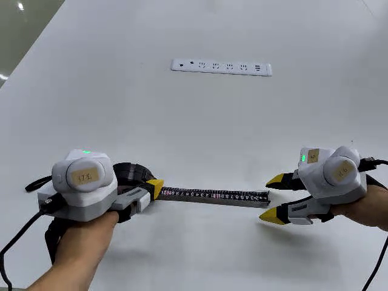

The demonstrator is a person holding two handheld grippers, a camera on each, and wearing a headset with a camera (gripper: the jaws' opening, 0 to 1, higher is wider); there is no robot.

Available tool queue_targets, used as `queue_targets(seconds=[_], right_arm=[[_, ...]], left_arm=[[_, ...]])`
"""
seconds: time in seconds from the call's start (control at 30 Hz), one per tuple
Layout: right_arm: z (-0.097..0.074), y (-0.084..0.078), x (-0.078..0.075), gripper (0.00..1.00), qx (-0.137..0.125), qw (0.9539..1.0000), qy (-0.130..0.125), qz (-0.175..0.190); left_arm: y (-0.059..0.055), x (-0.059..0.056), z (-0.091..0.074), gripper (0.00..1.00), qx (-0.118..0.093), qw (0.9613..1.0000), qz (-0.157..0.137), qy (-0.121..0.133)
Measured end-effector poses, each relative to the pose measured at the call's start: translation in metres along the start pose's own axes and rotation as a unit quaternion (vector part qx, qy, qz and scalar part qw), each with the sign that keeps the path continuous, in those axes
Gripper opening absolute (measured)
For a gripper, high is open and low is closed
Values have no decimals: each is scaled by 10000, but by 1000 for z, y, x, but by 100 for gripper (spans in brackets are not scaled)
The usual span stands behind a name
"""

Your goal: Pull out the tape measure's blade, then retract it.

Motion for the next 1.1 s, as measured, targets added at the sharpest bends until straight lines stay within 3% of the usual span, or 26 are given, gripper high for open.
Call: queue_targets(seconds=[0.43, 0.7, 1.1], right_arm=[[7, -5, -7, 18, 196, 9985, 158, -487], [9, -7, -6, 16, 329, 9966, 166, -731], [10, -8, -8, 12, 323, 9967, 214, -712]], left_arm=[[-2, 5, 6, 65, 50, 9999, -57, 112], [-4, 6, 10, 64, 83, 9998, -93, 144], [-6, 4, 17, 62, 135, 9997, -138, 144]])
Point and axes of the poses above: the centre of the closed fingertips' face, and the gripper's own axes: z roughly forward along the fingers, x roughly to its left, y roughly out of its top, the point moved 1 cm from there along -z, roughly backward along the fingers, and after that the axes turned 3 degrees about -y, right-handed, at the moved point
